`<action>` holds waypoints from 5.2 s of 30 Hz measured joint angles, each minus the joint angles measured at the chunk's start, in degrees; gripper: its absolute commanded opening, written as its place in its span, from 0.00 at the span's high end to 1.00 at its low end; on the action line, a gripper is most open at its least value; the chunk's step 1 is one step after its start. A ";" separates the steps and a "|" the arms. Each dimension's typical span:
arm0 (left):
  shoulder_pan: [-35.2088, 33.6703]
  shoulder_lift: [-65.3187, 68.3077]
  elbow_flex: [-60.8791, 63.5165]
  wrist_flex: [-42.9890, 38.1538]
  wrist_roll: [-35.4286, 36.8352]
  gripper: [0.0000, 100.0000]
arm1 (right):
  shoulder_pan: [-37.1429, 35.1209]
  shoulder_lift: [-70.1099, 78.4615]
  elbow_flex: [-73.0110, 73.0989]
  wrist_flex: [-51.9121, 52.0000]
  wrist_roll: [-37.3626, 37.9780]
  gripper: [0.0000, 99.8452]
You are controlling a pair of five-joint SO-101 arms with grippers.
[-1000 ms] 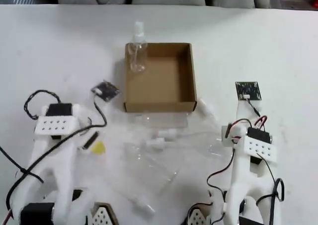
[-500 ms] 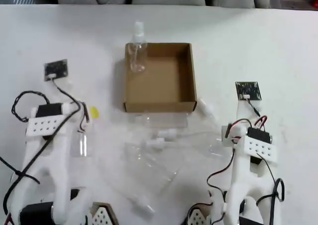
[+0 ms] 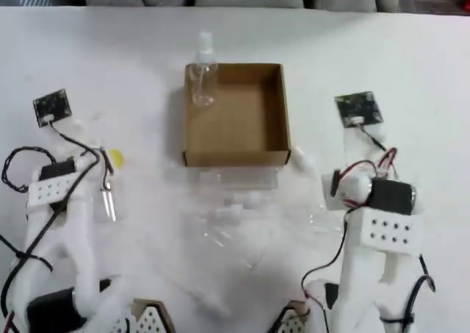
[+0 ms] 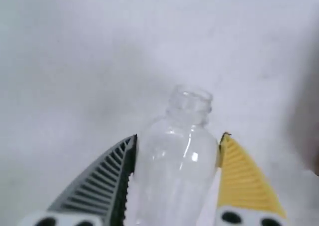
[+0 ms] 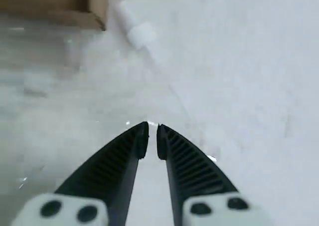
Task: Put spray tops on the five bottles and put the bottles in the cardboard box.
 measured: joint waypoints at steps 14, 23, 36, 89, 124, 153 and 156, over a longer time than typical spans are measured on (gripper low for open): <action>-7.82 22.95 -17.49 3.16 0.35 0.83 | -60.75 -8.44 5.01 10.99 4.31 0.98; -9.23 23.82 -18.46 3.25 0.35 0.83 | -80.18 -8.53 10.81 6.33 1.41 0.86; -9.23 23.82 -18.46 3.25 0.35 0.83 | -90.02 -8.44 17.67 -3.78 0.26 0.87; -9.41 24.00 -18.46 3.25 0.26 0.83 | -80.35 18.64 19.43 -16.70 -6.33 0.79; -8.62 24.35 -18.55 3.34 -2.55 0.83 | -64.53 36.22 15.03 -21.36 -8.35 0.97; -8.70 24.35 -18.55 3.34 -2.46 0.83 | -54.68 22.51 1.05 4.75 -2.64 0.98; -8.62 24.35 -18.55 3.34 -2.55 0.83 | -54.68 16.44 1.14 7.30 -2.64 0.98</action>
